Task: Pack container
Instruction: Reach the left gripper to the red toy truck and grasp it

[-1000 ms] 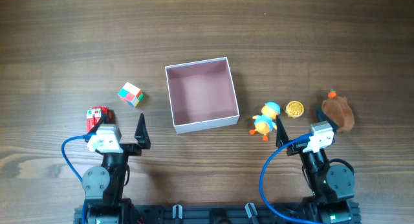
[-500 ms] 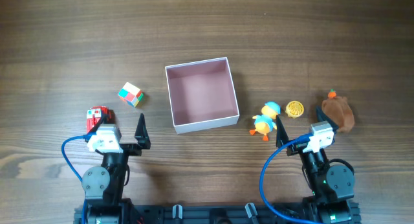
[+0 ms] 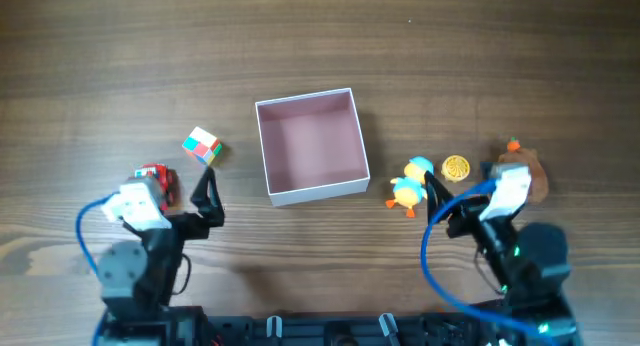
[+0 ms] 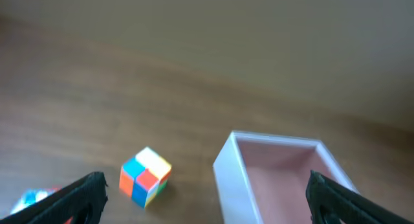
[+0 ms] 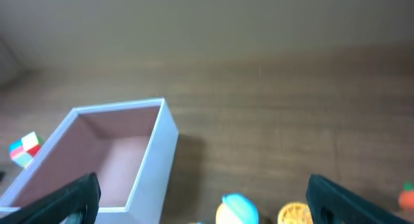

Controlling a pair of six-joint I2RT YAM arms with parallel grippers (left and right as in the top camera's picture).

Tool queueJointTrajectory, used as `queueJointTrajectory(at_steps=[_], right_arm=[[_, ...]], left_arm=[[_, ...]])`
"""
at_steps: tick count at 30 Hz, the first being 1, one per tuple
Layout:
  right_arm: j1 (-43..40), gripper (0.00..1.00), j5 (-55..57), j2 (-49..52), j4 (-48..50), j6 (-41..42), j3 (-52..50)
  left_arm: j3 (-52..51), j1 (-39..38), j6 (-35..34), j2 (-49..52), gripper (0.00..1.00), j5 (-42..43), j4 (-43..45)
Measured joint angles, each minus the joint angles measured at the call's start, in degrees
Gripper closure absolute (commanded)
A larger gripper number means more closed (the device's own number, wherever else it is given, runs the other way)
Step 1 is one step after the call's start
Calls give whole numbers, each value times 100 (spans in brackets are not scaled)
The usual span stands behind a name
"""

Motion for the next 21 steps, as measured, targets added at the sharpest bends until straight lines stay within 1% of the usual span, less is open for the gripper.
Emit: queueJointTrajectory(at_steps=[1, 2, 3, 4, 5, 6, 7, 9, 11, 14, 17, 19, 21], right_arm=[[0, 0, -22, 363, -426, 0, 404], [0, 0, -44, 1054, -890, 20, 1075], [0, 0, -57, 1497, -1394, 20, 1545], [-2, 0, -61, 1941, -1928, -7, 2039], [-2, 0, -83, 2428, -2367, -52, 2559], [-2, 0, -85, 2826, -2776, -70, 2999], [-7, 0, -105, 3268, -3106, -83, 3451], [-7, 1, -122, 3753, -3469, -94, 3847], [-7, 0, -96, 4070, -3626, -17, 3912], [-7, 0, 192, 4568, -4037, 216, 3928], [-11, 0, 376, 4940, -4124, 293, 3928], [-11, 0, 424, 4970, -4109, 297, 3928], [-11, 0, 461, 4970, -4098, 295, 3928]], left_arm=[[531, 0, -11, 442, 0, 2, -444], [1235, 0, -24, 1106, 0, 2, -973], [1690, 0, -26, 1572, 0, 0, -1274], [2090, 0, -28, 1967, 0, 0, -1775], [2754, 0, -44, 2592, 0, 0, -2586], [3171, 0, -37, 3045, 0, -7, -2881], [3939, 0, -9, 3786, 0, -9, -3751], [4542, 0, 22, 4568, 0, -22, -4275], [4815, 0, 125, 5143, 0, -59, -4391], [4833, 107, 212, 5534, 0, -431, -4376], [4835, 699, 247, 5775, 0, -682, -4286], [4835, 1233, 321, 5976, 0, -807, -4258], [4846, 1558, 455, 6297, 0, -859, -4253]])
